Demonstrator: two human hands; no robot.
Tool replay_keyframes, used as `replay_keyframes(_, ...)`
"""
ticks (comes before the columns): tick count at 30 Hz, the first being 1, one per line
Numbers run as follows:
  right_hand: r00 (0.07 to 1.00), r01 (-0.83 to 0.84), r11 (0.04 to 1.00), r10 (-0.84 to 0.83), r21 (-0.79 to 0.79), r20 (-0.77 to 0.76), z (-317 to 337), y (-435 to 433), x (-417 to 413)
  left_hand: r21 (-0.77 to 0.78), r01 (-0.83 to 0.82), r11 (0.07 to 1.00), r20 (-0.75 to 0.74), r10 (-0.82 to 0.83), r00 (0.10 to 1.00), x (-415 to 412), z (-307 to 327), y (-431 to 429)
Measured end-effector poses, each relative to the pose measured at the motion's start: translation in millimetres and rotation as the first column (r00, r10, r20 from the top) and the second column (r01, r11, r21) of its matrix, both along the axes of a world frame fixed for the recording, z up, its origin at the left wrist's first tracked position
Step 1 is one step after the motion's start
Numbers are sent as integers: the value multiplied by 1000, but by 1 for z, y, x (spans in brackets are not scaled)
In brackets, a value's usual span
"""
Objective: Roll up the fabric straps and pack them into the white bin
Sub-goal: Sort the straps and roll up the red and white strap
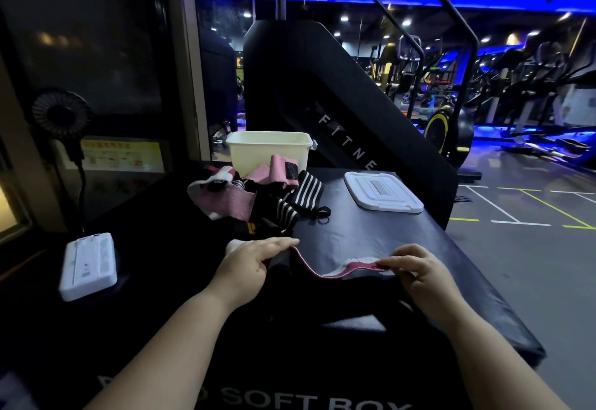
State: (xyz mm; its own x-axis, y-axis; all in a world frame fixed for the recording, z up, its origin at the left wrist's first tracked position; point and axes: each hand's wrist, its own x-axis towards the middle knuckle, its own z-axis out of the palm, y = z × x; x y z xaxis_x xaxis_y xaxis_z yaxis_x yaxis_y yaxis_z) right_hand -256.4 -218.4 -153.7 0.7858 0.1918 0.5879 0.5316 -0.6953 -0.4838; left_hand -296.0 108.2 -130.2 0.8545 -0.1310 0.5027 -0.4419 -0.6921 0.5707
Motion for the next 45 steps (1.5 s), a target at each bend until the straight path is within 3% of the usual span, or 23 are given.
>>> replay_keyframes(8,998,-54,998,54,-10,-20,-3,-4,-9,-96,34,995,-85,-43,995,-23,11,-9)
replay_keyframes(12,994,-56,998,54,-22,-93,-4,-3,-15,105,-93,990,-65,100,993,-19,-5,-11)
replay_keyframes(16,971,-34,997,17,-67,-237,1,-4,-24,260,-119,958,9,121,993,-18,-17,-15)
replay_keyframes(19,960,0,998,-19,-68,-278,2,0,-30,323,-141,936,-30,159,987,-18,-22,-16)
replay_keyframes(28,913,322,938,-343,-128,-222,7,13,-31,457,-184,870,-66,240,969,-22,-17,-33)
replay_keyframes(30,899,367,916,-394,-160,-190,6,10,-32,452,-186,873,-34,225,974,-21,-17,-36)
replay_keyframes(35,868,436,877,-469,-201,-166,7,-9,-38,533,-134,835,-129,237,963,-20,-20,-52)
replay_keyframes(41,794,511,738,-602,-441,-87,22,-3,-47,459,-55,887,-253,190,948,-16,-22,-55)
replay_keyframes(43,823,487,761,-564,-429,-67,27,7,-46,453,-50,890,-257,183,949,-16,-22,-55)
replay_keyframes(45,884,406,850,-458,-336,-91,30,22,-44,449,-42,892,-257,174,951,-15,-22,-54)
